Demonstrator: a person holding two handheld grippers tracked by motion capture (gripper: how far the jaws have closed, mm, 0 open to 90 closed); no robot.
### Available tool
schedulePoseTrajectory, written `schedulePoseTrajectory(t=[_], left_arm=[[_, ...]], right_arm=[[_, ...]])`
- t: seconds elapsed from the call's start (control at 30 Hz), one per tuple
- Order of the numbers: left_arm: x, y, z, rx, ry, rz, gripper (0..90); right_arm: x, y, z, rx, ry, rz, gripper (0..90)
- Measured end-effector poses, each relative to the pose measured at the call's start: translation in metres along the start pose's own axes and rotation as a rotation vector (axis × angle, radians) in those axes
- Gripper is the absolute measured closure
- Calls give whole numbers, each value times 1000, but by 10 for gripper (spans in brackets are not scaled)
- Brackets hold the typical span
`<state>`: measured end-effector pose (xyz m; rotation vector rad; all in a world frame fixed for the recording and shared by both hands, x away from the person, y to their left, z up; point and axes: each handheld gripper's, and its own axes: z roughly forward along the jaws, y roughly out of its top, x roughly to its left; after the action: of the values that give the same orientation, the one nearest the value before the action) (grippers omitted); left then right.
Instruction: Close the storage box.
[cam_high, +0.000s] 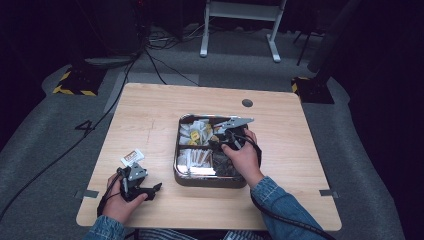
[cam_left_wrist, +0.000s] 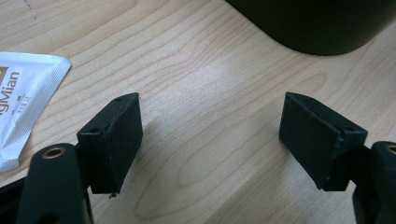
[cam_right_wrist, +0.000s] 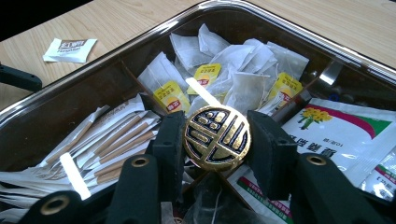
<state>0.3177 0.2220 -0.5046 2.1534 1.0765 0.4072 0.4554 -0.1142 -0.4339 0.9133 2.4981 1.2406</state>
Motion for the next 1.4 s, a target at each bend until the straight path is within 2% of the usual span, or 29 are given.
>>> schedulePoseTrajectory(t=[0.6, 0.9, 1.2, 1.4], left_arm=[[0, 0, 0, 0, 1, 0, 221], [0, 0, 0, 0, 2, 2, 221], [0, 0, 0, 0, 3, 1, 221], [0, 0, 0, 0, 3, 1, 221]], right_arm=[[8, -2, -1, 15, -31, -2, 591], [6, -4, 2, 15, -19, 3, 590], [4, -5, 3, 16, -13, -11, 590], [6, -5, 3, 15, -22, -13, 588]])
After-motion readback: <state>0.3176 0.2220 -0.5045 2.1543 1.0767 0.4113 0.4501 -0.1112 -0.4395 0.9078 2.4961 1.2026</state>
